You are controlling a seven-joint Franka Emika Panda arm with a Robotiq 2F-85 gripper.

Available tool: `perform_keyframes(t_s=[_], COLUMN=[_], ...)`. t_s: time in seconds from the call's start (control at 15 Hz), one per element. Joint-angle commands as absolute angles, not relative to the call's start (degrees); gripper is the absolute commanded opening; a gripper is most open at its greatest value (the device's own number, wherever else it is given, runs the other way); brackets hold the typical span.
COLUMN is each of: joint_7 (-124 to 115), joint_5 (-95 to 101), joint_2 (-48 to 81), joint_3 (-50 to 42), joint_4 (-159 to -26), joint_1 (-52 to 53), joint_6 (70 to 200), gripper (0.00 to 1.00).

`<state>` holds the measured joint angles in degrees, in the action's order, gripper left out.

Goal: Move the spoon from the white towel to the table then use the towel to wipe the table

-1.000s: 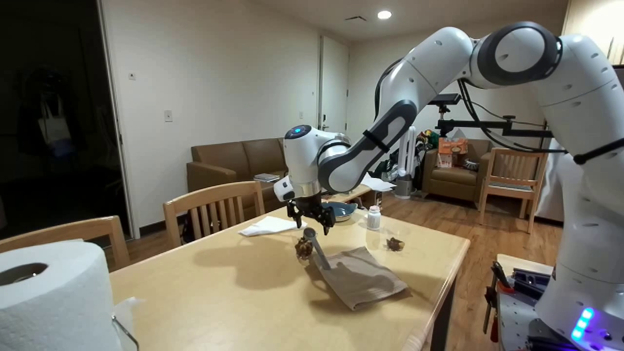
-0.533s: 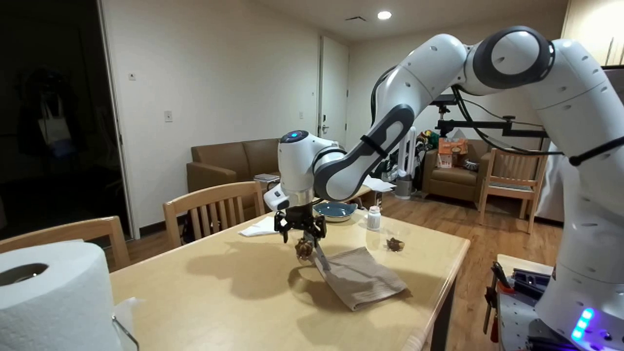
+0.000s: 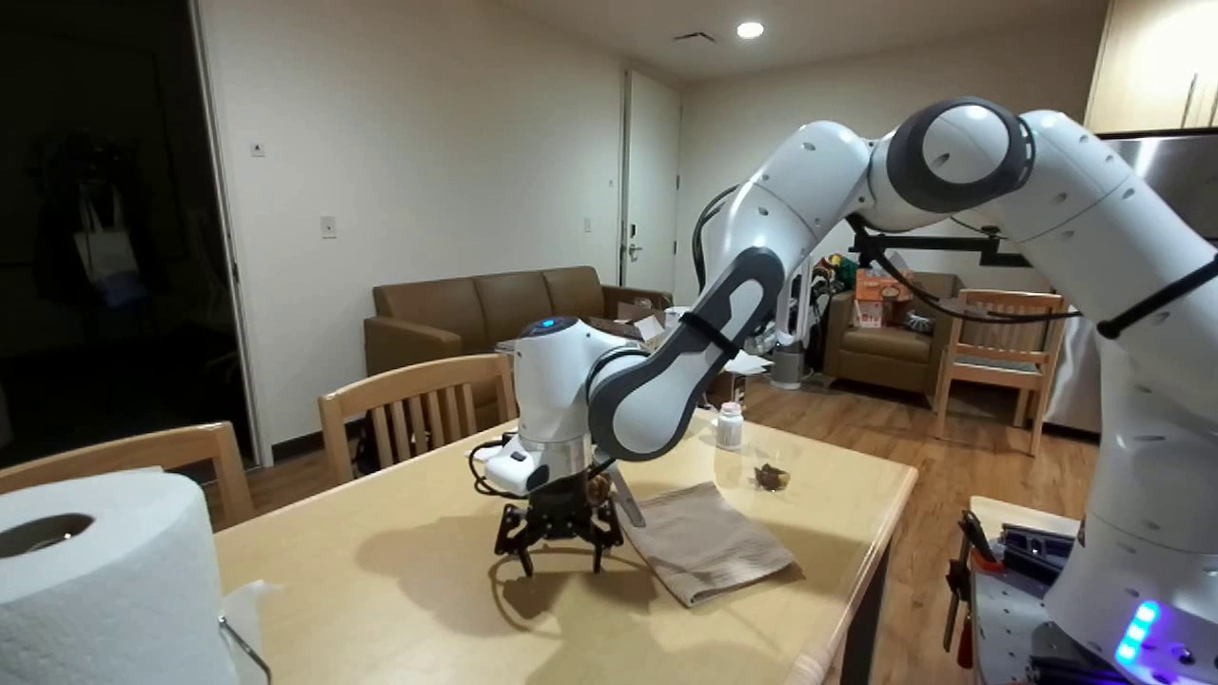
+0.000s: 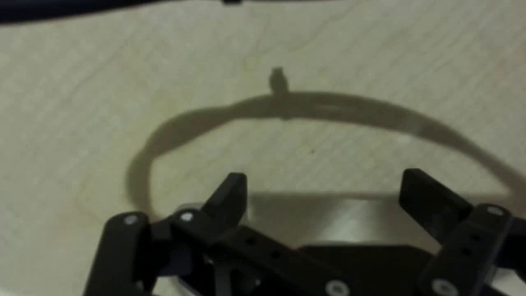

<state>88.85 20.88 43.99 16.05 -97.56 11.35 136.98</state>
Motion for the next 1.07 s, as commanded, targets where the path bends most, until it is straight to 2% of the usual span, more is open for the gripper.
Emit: perform_keyframes(t_s=[0.0, 0.07, 0.6, 1.0], joint_7=[99.59, 94.67, 94.2, 92.41], joint_5=[15.27, 17.2, 17.42, 16.3], joint_2=[45.86, 44.56, 39.66, 31.51], joint_3=[20.36, 16.85, 15.87, 16.36], joint_4=[-94.87, -96.11, -99.41, -111.59], joint_1=[9.21, 11.65, 13.27, 12.35], joint_6=[131.86, 134.45, 135.48, 142.34], gripper=[1.0, 1.0, 1.0, 1.0])
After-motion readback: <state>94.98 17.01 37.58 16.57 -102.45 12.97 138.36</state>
